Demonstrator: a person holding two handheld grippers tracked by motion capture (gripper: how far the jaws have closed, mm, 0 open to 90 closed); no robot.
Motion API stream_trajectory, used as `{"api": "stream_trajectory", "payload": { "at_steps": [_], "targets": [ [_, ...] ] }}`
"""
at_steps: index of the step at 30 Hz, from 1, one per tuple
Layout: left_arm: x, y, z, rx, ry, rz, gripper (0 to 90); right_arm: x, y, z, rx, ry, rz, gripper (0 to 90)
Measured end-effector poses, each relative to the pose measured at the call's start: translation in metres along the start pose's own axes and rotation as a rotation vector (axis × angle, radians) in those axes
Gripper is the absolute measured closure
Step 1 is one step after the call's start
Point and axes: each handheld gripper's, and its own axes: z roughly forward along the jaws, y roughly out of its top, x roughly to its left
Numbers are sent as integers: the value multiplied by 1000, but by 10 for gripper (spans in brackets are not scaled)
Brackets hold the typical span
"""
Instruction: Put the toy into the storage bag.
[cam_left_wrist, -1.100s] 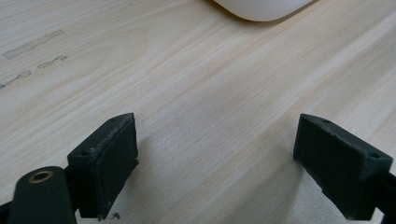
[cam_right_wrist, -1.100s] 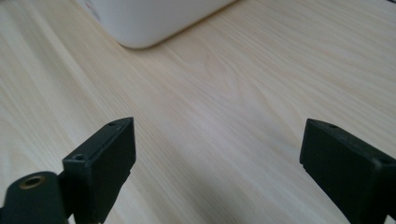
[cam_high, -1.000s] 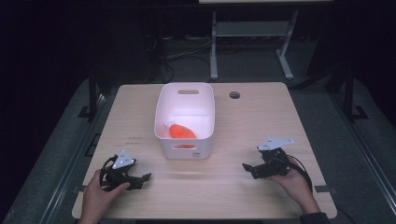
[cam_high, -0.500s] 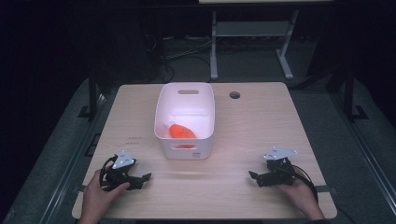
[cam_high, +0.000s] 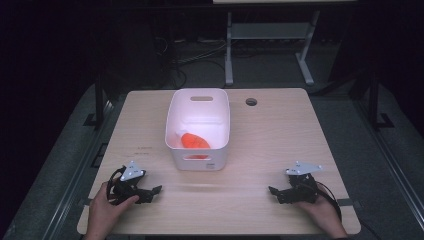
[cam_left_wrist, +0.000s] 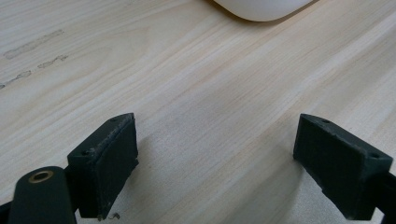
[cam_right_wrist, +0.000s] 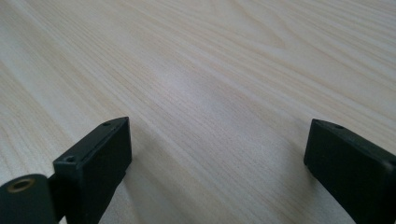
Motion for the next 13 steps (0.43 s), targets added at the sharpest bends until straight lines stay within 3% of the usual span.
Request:
{"api": "stream_trajectory", "payload": {
  "at_steps": [13],
  "targets": [
    [0, 0, 0, 0, 0, 0, 128, 0, 0, 0, 0, -4, 4, 71]
  ]
}}
